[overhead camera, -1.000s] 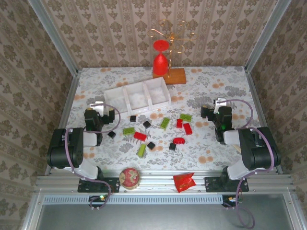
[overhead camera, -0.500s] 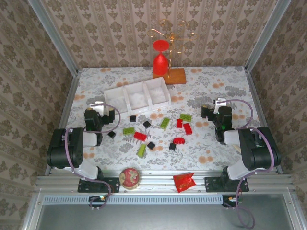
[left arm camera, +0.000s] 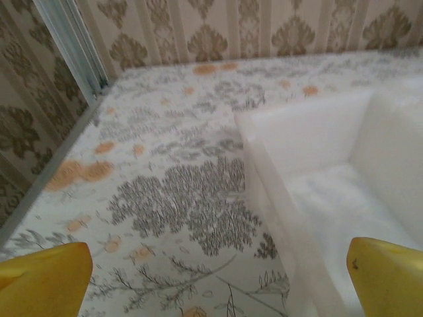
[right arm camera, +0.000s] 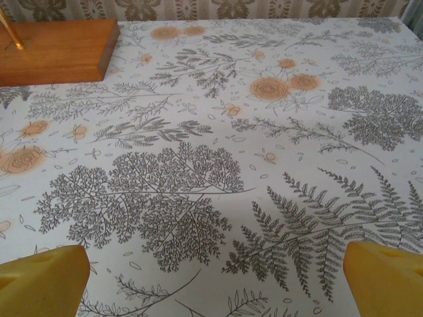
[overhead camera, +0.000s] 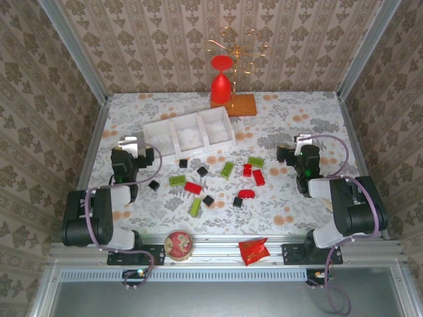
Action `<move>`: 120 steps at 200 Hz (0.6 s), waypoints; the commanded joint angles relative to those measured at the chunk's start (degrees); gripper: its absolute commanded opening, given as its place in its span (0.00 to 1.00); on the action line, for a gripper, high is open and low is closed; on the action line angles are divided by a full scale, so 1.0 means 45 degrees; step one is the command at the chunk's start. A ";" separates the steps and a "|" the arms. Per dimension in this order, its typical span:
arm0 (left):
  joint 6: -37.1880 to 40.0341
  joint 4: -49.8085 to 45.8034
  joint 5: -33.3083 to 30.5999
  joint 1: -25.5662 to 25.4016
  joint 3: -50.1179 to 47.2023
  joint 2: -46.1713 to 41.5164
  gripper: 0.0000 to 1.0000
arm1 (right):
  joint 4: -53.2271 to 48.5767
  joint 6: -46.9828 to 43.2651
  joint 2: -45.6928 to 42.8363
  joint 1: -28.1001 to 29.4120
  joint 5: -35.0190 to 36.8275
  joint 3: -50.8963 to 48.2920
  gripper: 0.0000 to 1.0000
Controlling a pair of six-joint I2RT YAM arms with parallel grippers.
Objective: Sort the legos into containers by color
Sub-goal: Pick up the lego from the middle-left of the table.
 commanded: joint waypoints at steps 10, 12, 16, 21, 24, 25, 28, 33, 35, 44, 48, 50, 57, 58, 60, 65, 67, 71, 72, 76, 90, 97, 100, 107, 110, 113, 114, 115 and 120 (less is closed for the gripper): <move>-0.0596 -0.1706 -0.0469 0.0086 0.0299 -0.1714 1.00 | -0.1441 0.0166 -0.0863 0.0181 0.0750 0.0752 1.00; -0.0633 -0.1809 -0.0493 0.0078 0.0332 -0.1829 1.00 | -0.1495 0.0166 -0.0912 0.0198 0.0805 0.0753 1.00; -0.0716 -0.2049 -0.0518 0.0059 0.0375 -0.2034 1.00 | -0.1621 0.0168 -0.1004 0.0236 0.0934 0.0774 1.00; -0.0816 -0.2406 -0.0582 0.0047 0.0467 -0.2305 1.00 | -0.1794 0.0166 -0.1168 0.0277 0.1078 0.0813 1.00; -0.0903 -0.2637 -0.0616 0.0053 0.0525 -0.2459 1.00 | -0.1928 0.0183 -0.1243 0.0313 0.1164 0.0849 1.00; -0.0917 -0.2725 -0.0637 0.0054 0.0545 -0.2515 1.00 | -0.1978 0.0184 -0.1287 0.0317 0.1202 0.0853 1.00; -0.1010 -0.2941 -0.0679 0.0027 0.0621 -0.2688 1.00 | -0.2122 0.0202 -0.1334 0.0345 0.1314 0.0888 1.00; -0.1144 -0.3439 -0.0765 -0.0011 0.0729 -0.2930 1.00 | -0.2367 0.0241 -0.1536 0.0387 0.1499 0.0964 1.00; -0.1209 -0.3619 -0.0797 -0.0019 0.0791 -0.3046 1.00 | -0.2469 0.0258 -0.1710 0.0406 0.1574 0.0991 1.00; -0.1437 -0.4431 -0.0921 -0.0067 0.0992 -0.3538 1.00 | -0.2912 0.0379 -0.2056 0.0455 0.1836 0.1096 1.00; -0.1563 -0.4782 -0.0982 -0.0089 0.1067 -0.3762 1.00 | -0.3109 0.0456 -0.2188 0.0458 0.1962 0.1142 1.00; -0.1631 -0.4960 -0.1002 -0.0107 0.1110 -0.3864 1.00 | -0.3216 0.0507 -0.2268 0.0458 0.1997 0.1177 1.00; -0.1959 -0.5608 -0.1027 -0.0117 0.1211 -0.4209 1.00 | -0.3549 0.0696 -0.2507 0.0473 0.2103 0.1246 1.00; -0.2021 -0.5714 -0.1037 -0.0118 0.1220 -0.4278 1.00 | -0.3599 0.0734 -0.2545 0.0475 0.2101 0.1247 1.00; -0.2102 -0.5931 -0.1060 -0.0119 0.1265 -0.4389 1.00 | -0.3700 0.0777 -0.2631 0.0477 0.2125 0.1272 1.00; -0.2298 -0.6397 -0.1081 -0.0117 0.1379 -0.4625 1.00 | -0.3901 0.0930 -0.2793 0.0487 0.2185 0.1307 1.00; -0.2367 -0.6668 -0.1100 -0.0114 0.1422 -0.4725 1.00 | -0.4000 0.0997 -0.2874 0.0495 0.2209 0.1306 1.00; -0.2487 -0.7074 -0.1114 -0.0112 0.1487 -0.4901 1.00 | -0.4171 0.1128 -0.3004 0.0514 0.2287 0.1325 1.00; -0.2520 -0.7199 -0.1130 -0.0125 0.1514 -0.4937 1.00 | -0.4213 0.1165 -0.3047 0.0515 0.2301 0.1325 1.00; -0.2713 -0.7580 -0.1178 -0.0138 0.1571 -0.5139 1.00 | -0.4397 0.1318 -0.3175 0.0545 0.2414 0.1353 1.00; -0.3337 -0.8809 -0.1235 -0.0168 0.1601 -0.5762 1.00 | -0.5295 0.1971 -0.3595 0.0594 0.2870 0.1560 1.00; -0.3599 -0.9337 -0.1242 -0.0211 0.1566 -0.6064 1.00 | -0.5853 0.2341 -0.3773 0.0613 0.3065 0.1711 1.00; -0.3723 -0.9576 -0.1285 -0.0243 0.1561 -0.6210 1.00 | -0.6100 0.2510 -0.3849 0.0629 0.3148 0.1775 1.00; -0.3977 -1.0182 -0.1443 -0.0321 0.1541 -0.6479 1.00 | -0.6671 0.2854 -0.4012 0.0662 0.3312 0.1945 1.00; -0.4154 -1.0455 -0.1554 -0.0357 0.1541 -0.6611 1.00 | -0.6886 0.3021 -0.4072 0.0672 0.3379 0.2009 1.00; -0.4320 -1.0711 -0.1656 -0.0398 0.1541 -0.6730 1.00 | -0.7110 0.3162 -0.4123 0.0690 0.3427 0.2080 1.00; -0.4374 -1.0795 -0.1684 -0.0415 0.1541 -0.6760 1.00 | -0.7176 0.3207 -0.4143 0.0691 0.3437 0.2094 1.00; -0.4420 -1.0896 -0.1708 -0.0433 0.1541 -0.6794 1.00 | -0.7249 0.3229 -0.4163 0.0702 0.3442 0.2100 1.00; -0.4613 -1.1288 -0.1750 -0.0496 0.1541 -0.6967 1.00 | -0.7596 0.3437 -0.4282 0.0726 0.3483 0.2188 1.00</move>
